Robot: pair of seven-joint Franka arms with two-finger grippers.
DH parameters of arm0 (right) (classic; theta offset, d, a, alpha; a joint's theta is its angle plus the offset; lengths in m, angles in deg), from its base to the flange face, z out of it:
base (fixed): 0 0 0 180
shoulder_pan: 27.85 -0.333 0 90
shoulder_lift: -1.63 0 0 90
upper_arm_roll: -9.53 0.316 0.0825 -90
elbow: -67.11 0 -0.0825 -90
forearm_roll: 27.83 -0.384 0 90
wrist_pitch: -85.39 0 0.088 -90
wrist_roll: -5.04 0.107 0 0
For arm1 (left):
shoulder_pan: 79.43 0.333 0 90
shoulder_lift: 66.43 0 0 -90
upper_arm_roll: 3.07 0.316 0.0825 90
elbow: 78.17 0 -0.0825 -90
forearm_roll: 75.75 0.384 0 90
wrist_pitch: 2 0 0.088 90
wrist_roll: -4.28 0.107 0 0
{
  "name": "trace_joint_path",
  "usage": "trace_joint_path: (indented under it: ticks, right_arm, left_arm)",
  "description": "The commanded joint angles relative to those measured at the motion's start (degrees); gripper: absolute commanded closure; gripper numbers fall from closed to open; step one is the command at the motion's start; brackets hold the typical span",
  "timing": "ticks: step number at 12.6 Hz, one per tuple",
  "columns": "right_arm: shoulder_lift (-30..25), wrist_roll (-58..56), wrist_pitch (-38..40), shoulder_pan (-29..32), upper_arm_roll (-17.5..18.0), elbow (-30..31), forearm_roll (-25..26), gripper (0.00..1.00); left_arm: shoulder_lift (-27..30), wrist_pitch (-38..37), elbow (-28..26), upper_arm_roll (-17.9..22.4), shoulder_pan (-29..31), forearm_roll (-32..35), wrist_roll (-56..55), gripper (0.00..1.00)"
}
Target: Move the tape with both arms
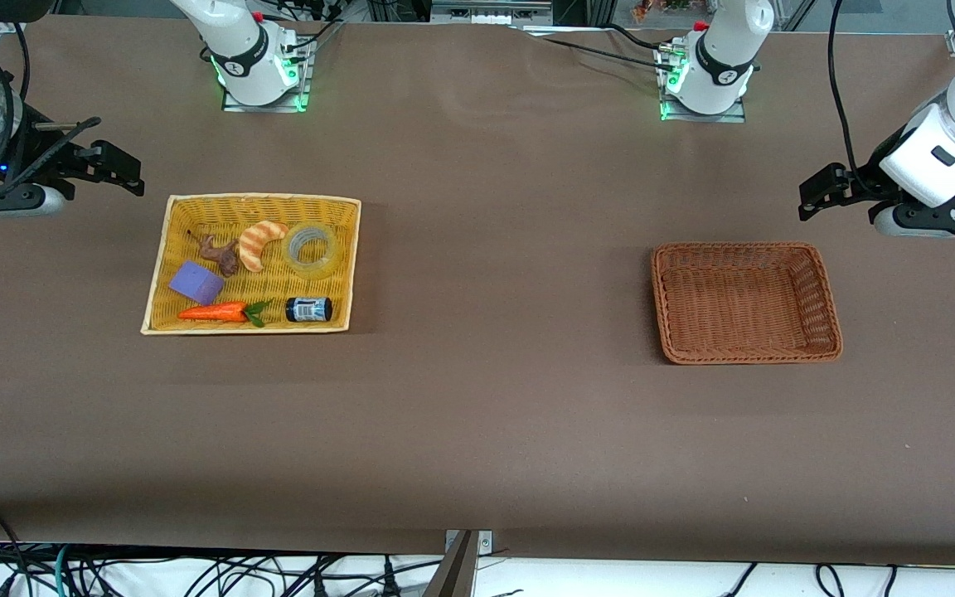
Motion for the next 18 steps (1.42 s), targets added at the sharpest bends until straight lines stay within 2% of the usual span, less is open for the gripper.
trace_joint_path:
  ticks: [1, 18]
  right_arm:
    - [0.53, -0.25, 3.31, 0.08, -0.16, -1.77, 0.06, 0.00]
    - [0.53, -1.73, 3.41, 0.08, -0.60, -1.77, 0.33, 0.00]
  left_arm:
    - [0.53, -0.31, -0.19, -0.39, 0.75, -1.42, 1.70, 0.00]
    - [0.52, -0.31, -0.28, -0.31, 0.75, -1.42, 1.79, 0.00]
